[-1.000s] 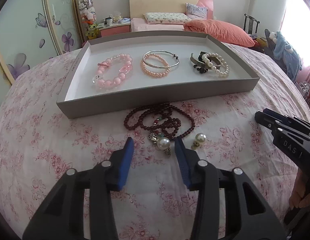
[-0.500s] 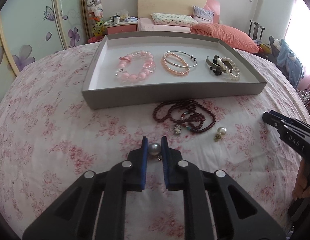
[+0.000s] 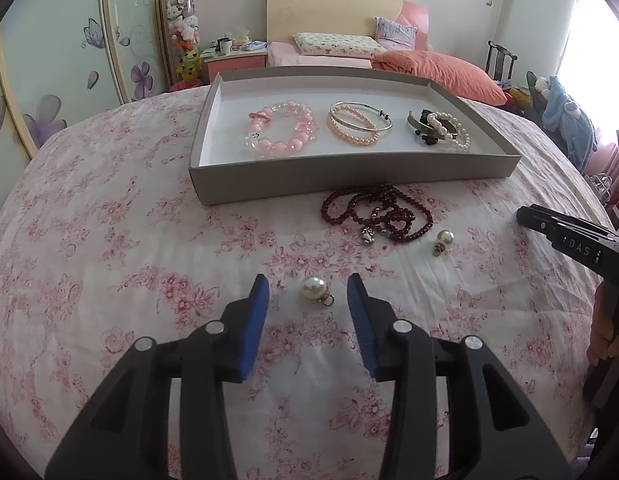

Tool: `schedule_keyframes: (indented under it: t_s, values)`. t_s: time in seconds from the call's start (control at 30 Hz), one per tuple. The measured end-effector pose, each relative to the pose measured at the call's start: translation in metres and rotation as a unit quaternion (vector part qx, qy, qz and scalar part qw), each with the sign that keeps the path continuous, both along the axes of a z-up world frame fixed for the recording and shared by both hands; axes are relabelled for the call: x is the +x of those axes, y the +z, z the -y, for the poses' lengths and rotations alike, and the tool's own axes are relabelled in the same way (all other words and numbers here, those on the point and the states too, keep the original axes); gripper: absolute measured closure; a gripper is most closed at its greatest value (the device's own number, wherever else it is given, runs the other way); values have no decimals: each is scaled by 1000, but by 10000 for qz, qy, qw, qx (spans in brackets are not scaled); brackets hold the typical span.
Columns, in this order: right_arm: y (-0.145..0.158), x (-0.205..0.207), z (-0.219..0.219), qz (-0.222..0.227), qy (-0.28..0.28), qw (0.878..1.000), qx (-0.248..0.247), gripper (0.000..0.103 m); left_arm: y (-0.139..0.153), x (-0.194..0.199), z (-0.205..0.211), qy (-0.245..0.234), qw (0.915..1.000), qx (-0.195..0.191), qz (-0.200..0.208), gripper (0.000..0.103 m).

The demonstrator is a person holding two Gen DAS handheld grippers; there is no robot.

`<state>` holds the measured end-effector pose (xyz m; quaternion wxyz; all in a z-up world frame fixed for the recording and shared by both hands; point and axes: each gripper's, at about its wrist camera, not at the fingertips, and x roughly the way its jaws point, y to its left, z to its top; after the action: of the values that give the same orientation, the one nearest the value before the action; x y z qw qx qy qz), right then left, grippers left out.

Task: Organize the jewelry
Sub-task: 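Grasp the silver ring with the right tool while the left tool grasps the pearl stud earring, then lift the ring and earring with both tools and carry them toward the tray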

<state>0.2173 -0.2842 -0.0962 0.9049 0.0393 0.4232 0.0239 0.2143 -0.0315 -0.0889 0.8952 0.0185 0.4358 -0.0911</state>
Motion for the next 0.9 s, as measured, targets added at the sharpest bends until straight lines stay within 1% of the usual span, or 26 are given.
schedule_keyframes:
  t_s: [0.07, 0.13, 0.3, 0.33, 0.7, 0.9]
  values:
    - [0, 0, 0, 1, 0, 10000, 19, 79, -1, 3, 1, 29, 10000, 9, -21, 62]
    - [0, 0, -1, 1, 1, 10000, 26, 79, -2, 5, 1, 72, 10000, 26, -19, 65]
    - [0, 0, 0, 1, 3, 10000, 31, 79, -2, 6, 3, 156, 9998, 90, -4, 87]
    - [0, 0, 0, 1, 3, 10000, 31, 79, -3, 6, 2, 176, 9998, 96, -2, 88]
    - [0, -1, 0, -5, 5, 10000, -32, 79, -2, 8, -15, 411, 9991, 65, -26, 89]
    - [0, -3, -1, -31, 47, 10000, 39, 80, -1, 10, -23, 520, 9986, 88, -11, 89]
